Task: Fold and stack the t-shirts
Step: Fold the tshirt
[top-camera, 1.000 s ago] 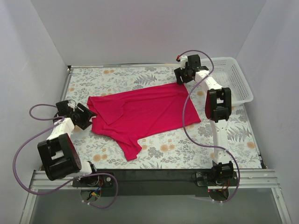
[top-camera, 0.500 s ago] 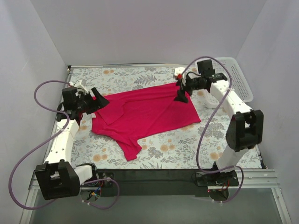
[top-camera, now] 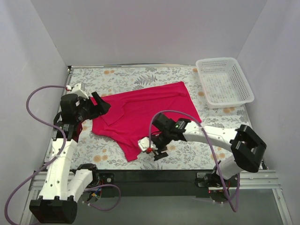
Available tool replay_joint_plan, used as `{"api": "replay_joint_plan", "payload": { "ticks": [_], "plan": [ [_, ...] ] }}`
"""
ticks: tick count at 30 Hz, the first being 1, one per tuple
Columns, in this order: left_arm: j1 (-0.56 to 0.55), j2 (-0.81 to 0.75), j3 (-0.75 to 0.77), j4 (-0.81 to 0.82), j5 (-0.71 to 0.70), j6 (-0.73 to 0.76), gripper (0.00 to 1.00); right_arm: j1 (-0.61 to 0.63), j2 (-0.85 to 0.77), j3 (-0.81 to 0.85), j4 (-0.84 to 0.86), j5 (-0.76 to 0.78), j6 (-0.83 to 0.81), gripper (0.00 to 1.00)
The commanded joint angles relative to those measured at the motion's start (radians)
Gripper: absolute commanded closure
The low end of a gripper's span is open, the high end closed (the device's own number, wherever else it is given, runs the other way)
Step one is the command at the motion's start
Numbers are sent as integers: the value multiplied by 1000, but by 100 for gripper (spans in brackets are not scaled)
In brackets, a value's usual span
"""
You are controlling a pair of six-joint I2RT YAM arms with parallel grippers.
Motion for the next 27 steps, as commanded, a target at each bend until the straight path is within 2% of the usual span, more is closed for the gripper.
{"api": "replay_joint_plan", "payload": {
  "ticks": [1,5,7,11,16,22,27],
  "plan": [
    [-1,-67,-24,-85,-144,-48,33,102,118,136,236,160,263,37],
    [-1,-99,-36,-114,-115,-30,30,153,239,216,298,199,472,46],
    [-1,-90,-23,-131,-97,-11,30,153,239,193,357,228,563,47],
    [-1,-57,-29,-142,-62,-22,30,150,200,133,404,270,589,47],
    [-1,-49,-88,-125,20,-121,33,155,224,101,437,228,649,48],
    [-1,-106,-165,-136,104,-134,35,155,233,80,445,176,710,51],
    [-1,-116,-147,-145,98,-129,35,153,241,49,520,230,883,54]
  ]
}}
